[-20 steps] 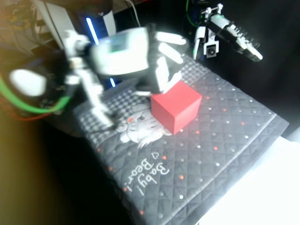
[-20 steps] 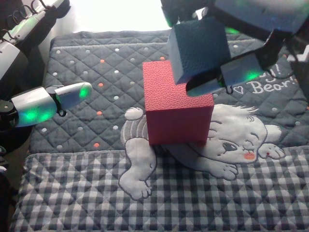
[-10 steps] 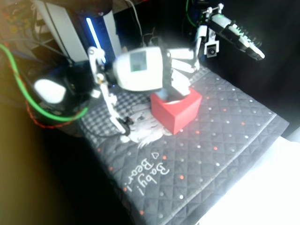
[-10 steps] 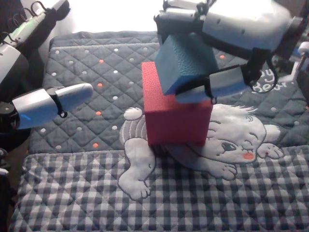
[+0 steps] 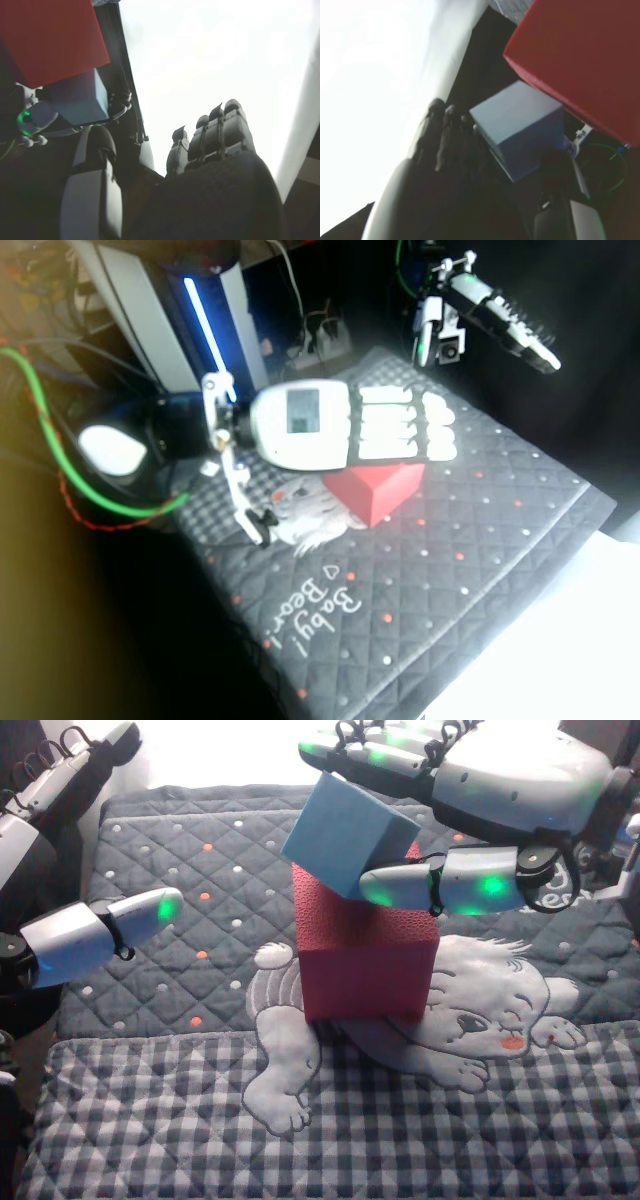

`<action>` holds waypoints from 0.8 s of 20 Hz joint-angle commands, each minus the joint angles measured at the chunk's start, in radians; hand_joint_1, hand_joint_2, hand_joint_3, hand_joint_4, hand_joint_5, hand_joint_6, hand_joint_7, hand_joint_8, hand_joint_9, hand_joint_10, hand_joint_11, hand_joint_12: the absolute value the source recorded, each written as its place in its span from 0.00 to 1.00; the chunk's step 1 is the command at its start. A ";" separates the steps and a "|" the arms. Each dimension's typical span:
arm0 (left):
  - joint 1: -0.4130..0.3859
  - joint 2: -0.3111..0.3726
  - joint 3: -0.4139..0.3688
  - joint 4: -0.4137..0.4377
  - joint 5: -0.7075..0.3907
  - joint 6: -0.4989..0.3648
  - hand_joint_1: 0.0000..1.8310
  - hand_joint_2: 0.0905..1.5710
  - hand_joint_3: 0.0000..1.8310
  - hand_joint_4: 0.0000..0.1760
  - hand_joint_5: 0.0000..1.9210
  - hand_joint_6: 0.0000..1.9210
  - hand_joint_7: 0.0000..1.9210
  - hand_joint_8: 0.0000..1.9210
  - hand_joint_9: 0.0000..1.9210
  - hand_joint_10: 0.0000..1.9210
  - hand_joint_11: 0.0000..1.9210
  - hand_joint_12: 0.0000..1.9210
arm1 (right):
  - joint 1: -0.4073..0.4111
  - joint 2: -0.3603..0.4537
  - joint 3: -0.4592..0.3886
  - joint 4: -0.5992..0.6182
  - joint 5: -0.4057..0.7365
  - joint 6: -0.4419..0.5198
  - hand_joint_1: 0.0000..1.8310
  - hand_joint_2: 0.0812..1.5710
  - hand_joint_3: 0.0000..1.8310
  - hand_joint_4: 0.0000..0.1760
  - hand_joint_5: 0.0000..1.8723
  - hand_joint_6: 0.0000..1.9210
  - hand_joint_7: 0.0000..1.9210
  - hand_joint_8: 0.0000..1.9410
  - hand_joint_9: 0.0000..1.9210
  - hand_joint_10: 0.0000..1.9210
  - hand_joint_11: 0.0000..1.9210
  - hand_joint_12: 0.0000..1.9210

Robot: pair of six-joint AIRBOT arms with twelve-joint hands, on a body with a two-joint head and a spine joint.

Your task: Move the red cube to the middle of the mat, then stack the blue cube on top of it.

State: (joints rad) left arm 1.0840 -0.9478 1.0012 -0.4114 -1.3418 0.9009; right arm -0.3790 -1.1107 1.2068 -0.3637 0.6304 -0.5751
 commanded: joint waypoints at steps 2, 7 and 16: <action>-0.002 0.000 0.004 0.014 -0.129 -0.006 0.36 0.70 0.01 0.87 0.00 0.00 0.00 0.00 0.00 0.00 0.00 0.00 | 0.005 0.018 -0.013 0.023 0.120 0.006 0.19 0.75 0.00 0.03 0.00 0.00 0.00 0.00 0.00 0.00 0.01 0.00; 0.003 0.000 0.003 0.010 -0.131 -0.008 0.37 0.69 0.00 0.92 0.00 0.00 0.00 0.00 0.00 0.00 0.00 0.00 | -0.002 0.030 -0.018 0.020 0.120 0.006 0.19 0.75 0.00 0.00 0.00 0.00 0.00 0.00 0.00 0.00 0.00 0.00; 0.013 0.000 0.001 0.002 -0.142 -0.008 0.38 0.70 0.00 0.98 0.00 0.00 0.00 0.00 0.00 0.00 0.00 0.00 | -0.009 0.038 -0.020 0.020 0.121 0.006 0.22 0.76 0.00 0.00 0.00 0.00 0.00 0.00 0.00 0.00 0.00 0.00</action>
State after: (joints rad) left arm 1.1034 -0.9478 1.0008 -0.4198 -1.3552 0.8974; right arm -0.3935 -1.0801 1.1870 -0.3706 0.6342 -0.5739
